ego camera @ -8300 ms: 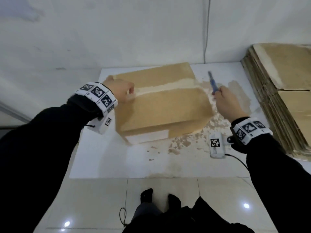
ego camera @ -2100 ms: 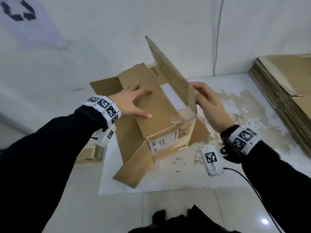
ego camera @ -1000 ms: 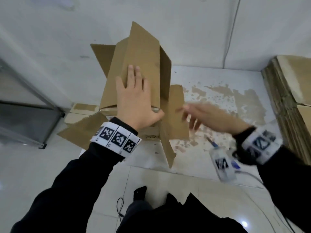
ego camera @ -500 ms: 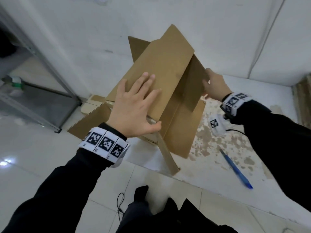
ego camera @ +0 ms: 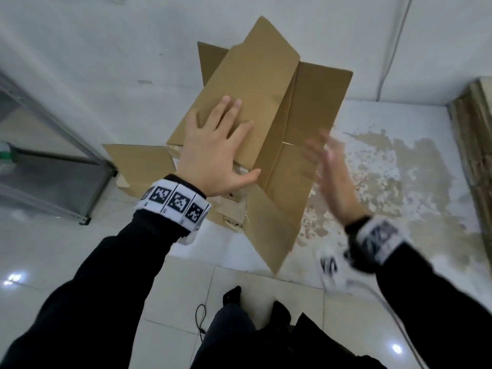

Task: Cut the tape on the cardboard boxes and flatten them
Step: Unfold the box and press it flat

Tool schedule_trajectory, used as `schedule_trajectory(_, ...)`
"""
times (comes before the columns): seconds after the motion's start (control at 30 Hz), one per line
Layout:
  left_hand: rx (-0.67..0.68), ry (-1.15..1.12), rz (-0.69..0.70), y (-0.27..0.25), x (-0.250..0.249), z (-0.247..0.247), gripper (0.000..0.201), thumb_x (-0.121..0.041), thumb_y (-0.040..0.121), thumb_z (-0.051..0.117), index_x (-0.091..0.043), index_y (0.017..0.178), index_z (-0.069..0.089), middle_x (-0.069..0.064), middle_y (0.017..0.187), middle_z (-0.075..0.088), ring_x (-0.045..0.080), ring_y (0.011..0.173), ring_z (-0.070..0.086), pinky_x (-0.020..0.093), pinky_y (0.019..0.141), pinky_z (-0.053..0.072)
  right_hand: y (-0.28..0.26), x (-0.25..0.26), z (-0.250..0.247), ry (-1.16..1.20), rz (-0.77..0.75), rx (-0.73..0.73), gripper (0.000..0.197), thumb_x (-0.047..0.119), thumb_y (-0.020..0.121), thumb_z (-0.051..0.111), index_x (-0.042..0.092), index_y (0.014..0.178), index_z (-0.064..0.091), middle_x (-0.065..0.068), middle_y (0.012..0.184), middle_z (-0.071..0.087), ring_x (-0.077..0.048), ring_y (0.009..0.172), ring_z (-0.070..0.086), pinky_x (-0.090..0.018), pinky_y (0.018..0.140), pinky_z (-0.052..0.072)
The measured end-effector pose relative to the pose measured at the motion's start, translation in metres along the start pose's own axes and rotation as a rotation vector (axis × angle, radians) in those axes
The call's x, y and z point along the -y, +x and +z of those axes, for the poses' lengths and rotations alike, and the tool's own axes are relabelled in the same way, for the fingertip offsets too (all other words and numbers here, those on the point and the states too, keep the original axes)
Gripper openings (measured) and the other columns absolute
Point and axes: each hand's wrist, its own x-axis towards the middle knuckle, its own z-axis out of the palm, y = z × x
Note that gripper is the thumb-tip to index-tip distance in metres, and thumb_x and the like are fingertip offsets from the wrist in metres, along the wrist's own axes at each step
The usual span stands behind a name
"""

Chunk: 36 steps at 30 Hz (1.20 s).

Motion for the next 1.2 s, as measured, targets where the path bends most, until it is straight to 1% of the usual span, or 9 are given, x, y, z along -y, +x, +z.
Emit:
schedule_trajectory(0.07,0.054,-0.006,-0.005,0.019,-0.003,0.006,0.086,-0.078,0.075,0.034,-0.025,0.142,0.038,0.009,0.158,0.02,0.025,0.147,0.014,0.057,0.105,0.023,-0.06,-0.012,0.026,0.042,0.074,0.204,0.051,0.056,0.088,0.05,0.048,0.135,0.034,0.01,0.14,0.046,-0.009,0.128,0.047,-0.034,0.104,0.044)
schedule_trajectory(0.13,0.102,0.0,0.006,0.041,-0.006,0.015,0.086,-0.078,0.078,0.03,-0.025,0.145,0.032,0.009,0.16,0.013,0.025,0.147,0.007,0.058,0.108,0.018,-0.087,-0.027,0.044,-0.068,0.159,0.223,0.044,0.039,0.087,0.062,0.035,0.127,0.044,0.007,0.126,0.058,-0.005,0.113,0.057,-0.026,0.093,0.049)
schedule_trajectory(0.23,0.168,0.007,0.07,0.073,-0.007,0.038,0.09,-0.082,0.078,0.018,-0.026,0.148,0.026,0.009,0.161,0.006,0.026,0.148,0.0,0.06,0.11,0.013,-0.068,-0.049,0.043,-0.245,0.289,-0.159,0.019,0.019,0.093,0.055,0.004,0.104,0.059,-0.016,0.101,0.067,-0.022,0.086,0.065,-0.041,0.074,0.055)
schedule_trajectory(0.37,0.393,0.047,0.296,0.089,-0.016,0.093,0.111,-0.094,0.066,0.015,-0.023,0.152,0.016,0.007,0.161,-0.005,0.026,0.147,-0.011,0.054,0.114,0.012,-0.037,-0.066,0.023,-0.188,0.403,-0.386,0.021,0.019,0.097,0.05,0.022,0.117,0.053,0.003,0.107,0.066,-0.013,0.094,0.064,-0.032,0.08,0.056)
schedule_trajectory(0.6,0.548,0.049,0.375,0.093,-0.033,0.174,0.111,-0.081,0.069,0.048,-0.021,0.154,0.006,0.012,0.158,-0.017,0.029,0.145,-0.018,0.054,0.116,0.004,0.002,-0.093,0.005,-0.534,0.635,-0.395,0.037,0.018,0.093,0.057,-0.001,0.124,0.051,-0.018,0.12,0.059,-0.033,0.111,0.056,-0.037,0.091,0.046)
schedule_trajectory(0.73,0.387,-0.027,0.396,0.071,-0.041,0.178,0.093,-0.056,0.08,0.063,-0.017,0.151,0.018,0.017,0.158,-0.014,0.032,0.145,-0.017,0.059,0.113,-0.004,0.003,-0.106,0.024,-0.973,0.589,-0.466,0.06,0.01,0.085,0.059,0.001,0.139,0.032,-0.022,0.141,0.034,-0.034,0.131,0.033,-0.039,0.109,0.029)
schedule_trajectory(0.87,0.476,-0.377,0.423,0.035,-0.04,0.193,0.083,-0.02,0.09,0.056,-0.019,0.153,0.002,0.011,0.157,-0.021,0.026,0.144,-0.023,0.05,0.119,-0.003,0.019,-0.125,0.084,-1.191,0.412,-0.063,0.069,0.015,0.095,0.041,0.017,0.152,0.002,-0.007,0.159,-0.009,-0.026,0.146,-0.013,-0.054,0.117,0.001)
schedule_trajectory(1.0,0.807,-0.426,0.226,0.017,0.015,0.218,0.095,-0.069,0.087,0.038,-0.027,0.148,-0.021,0.003,0.152,-0.035,0.022,0.141,-0.031,0.045,0.117,-0.014,0.018,-0.148,0.091,-1.185,0.414,0.07,0.056,0.043,0.101,0.025,0.036,0.151,0.0,0.009,0.155,-0.021,-0.017,0.143,-0.022,-0.055,0.113,-0.014)
schedule_trajectory(1.2,0.804,-0.463,0.068,-0.008,0.105,0.234,0.104,-0.092,0.066,0.011,-0.036,0.146,-0.023,0.0,0.152,-0.036,0.019,0.141,-0.03,0.043,0.117,-0.012,-0.008,-0.142,0.044,-1.232,0.525,-0.076,0.067,0.064,0.091,0.02,0.039,0.149,-0.005,0.009,0.158,-0.011,-0.018,0.146,-0.009,-0.044,0.116,-0.002)
